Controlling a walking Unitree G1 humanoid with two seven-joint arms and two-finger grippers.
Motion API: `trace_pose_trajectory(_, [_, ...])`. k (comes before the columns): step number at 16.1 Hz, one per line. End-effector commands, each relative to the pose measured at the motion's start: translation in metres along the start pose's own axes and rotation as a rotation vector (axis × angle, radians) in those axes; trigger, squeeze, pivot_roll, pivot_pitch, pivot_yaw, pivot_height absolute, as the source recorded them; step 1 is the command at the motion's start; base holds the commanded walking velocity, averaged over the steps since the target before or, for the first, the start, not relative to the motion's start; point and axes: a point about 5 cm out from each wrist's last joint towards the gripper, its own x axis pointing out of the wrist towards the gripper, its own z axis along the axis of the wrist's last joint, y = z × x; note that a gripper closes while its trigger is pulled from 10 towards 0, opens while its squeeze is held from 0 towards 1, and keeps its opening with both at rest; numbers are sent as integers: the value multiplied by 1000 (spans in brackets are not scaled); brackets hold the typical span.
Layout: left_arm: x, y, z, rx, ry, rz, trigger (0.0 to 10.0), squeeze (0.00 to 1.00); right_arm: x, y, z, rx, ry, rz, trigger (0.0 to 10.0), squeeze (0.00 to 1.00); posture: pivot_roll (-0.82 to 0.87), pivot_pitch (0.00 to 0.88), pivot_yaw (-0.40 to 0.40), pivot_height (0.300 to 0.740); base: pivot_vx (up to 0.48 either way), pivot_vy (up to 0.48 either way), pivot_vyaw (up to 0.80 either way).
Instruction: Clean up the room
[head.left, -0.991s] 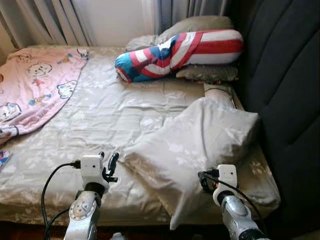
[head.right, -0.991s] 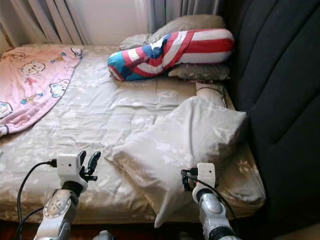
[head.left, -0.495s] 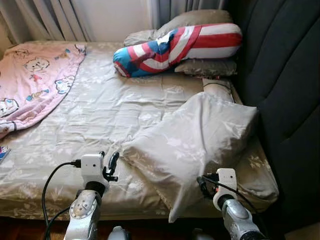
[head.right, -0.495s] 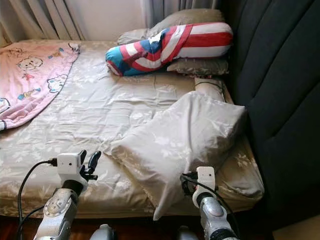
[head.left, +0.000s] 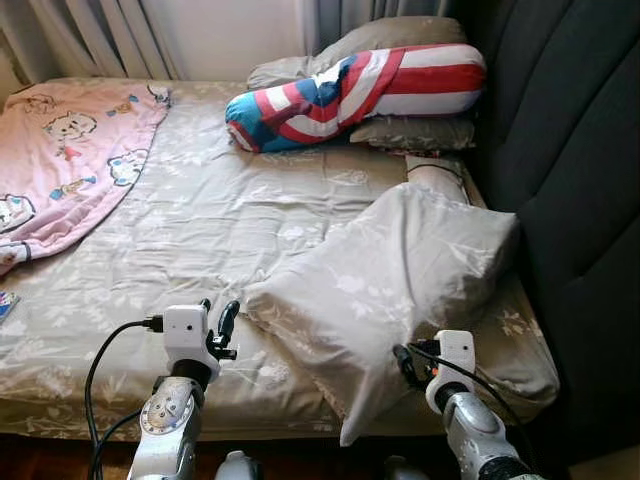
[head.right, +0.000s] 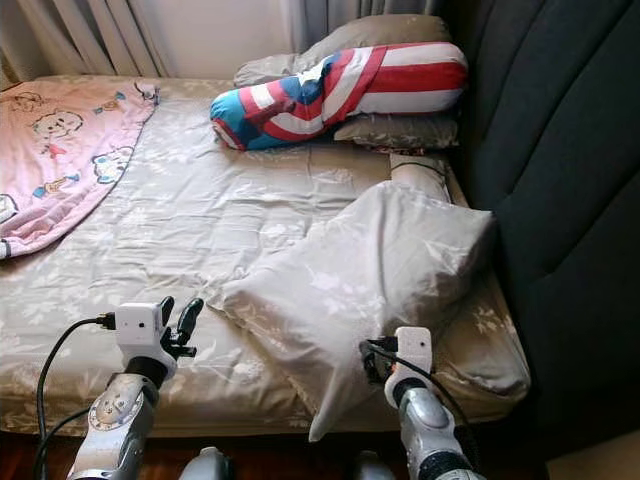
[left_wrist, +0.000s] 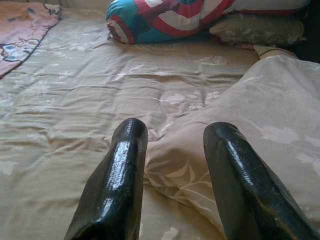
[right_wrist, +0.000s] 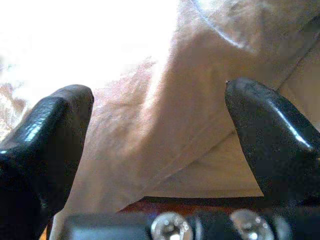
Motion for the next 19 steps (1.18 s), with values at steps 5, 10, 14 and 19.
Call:
trace_pose_trajectory(5, [1, 0, -1, -6, 14, 1, 10000, 0, 1, 1, -5, -18, 55, -24, 10000, 0, 25, 103, -11, 663, 257, 0, 0])
trace_pose_trajectory(10, [1, 1, 0, 2, 12, -3, 10000, 0, 3, -3, 2, 12, 49, -48, 10000, 0, 31, 105, -9, 663, 284, 0, 0])
trace_pose_trajectory(14, [0, 0, 0, 1, 11, -5, 10000, 0, 4, -5, 7, 2, 32, -42, 10000, 0, 31, 107, -9, 663, 309, 0, 0])
trace_pose_trajectory(19, [1, -1, 0, 7, 8, -5, 10000, 0, 1, -10, 1, 6, 58, -57, 10000, 0, 35, 107, -8, 663, 53, 0, 0])
